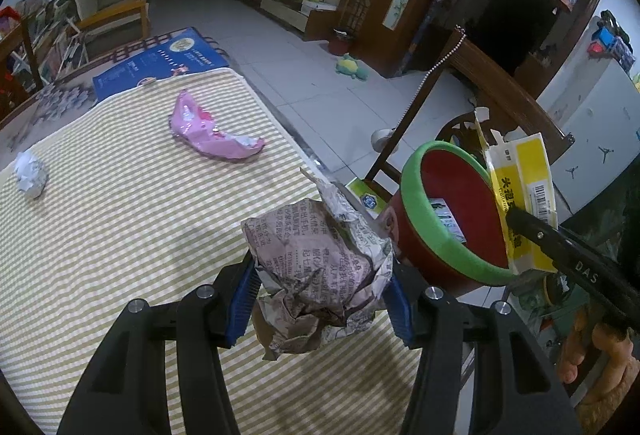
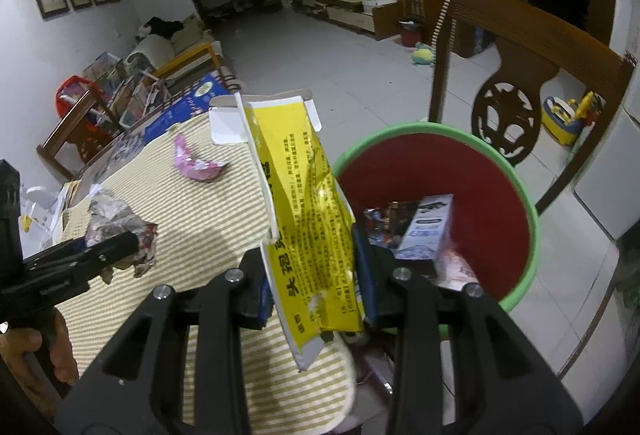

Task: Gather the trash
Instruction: 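Carry the newspaper ball and yellow package over the red bucket with both tools, then open the right tool over the bucket while the left tool releases the newspaper ball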

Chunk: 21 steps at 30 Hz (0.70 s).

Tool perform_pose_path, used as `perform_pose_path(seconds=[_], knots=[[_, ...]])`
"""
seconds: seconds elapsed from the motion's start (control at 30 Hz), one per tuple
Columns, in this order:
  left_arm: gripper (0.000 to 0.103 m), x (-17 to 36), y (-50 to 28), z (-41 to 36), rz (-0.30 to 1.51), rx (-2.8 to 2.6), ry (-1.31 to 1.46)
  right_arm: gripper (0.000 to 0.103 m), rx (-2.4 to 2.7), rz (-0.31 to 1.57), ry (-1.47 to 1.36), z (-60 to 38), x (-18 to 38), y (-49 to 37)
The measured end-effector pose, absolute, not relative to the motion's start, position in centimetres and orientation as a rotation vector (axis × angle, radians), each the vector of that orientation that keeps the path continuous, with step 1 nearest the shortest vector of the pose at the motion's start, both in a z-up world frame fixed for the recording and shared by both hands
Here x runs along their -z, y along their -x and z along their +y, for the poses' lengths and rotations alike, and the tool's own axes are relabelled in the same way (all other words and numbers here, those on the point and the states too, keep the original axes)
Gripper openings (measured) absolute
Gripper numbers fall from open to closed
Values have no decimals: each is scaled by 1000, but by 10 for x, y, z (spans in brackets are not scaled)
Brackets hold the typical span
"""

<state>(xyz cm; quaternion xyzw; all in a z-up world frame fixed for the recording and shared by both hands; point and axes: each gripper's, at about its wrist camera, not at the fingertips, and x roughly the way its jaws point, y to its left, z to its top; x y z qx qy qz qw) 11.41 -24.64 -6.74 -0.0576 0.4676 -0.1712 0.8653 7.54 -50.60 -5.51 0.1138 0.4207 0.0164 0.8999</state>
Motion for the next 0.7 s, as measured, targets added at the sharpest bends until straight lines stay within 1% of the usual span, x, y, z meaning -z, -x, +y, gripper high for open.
perform_pose_path(seconds=[0.43, 0.53, 0.57, 0.6, 0.63, 0.7], knots=[[53, 68, -122, -291, 1001, 370, 84, 33, 64, 919, -275, -570, 77, -92], [53, 69, -126, -302, 1006, 378, 75, 36, 79, 921, -278, -582, 79, -99], [53, 69, -127, -305, 1009, 382, 74, 41, 84, 927, -281, -586, 79, -102], [53, 70, -128, -310, 1013, 391, 72, 61, 101, 921, -280, -590, 79, -102], [53, 70, -129, -316, 1014, 400, 69, 70, 119, 895, -283, -596, 76, -99], [53, 67, -131, -327, 1011, 424, 63, 71, 133, 860, -292, -604, 70, -92]])
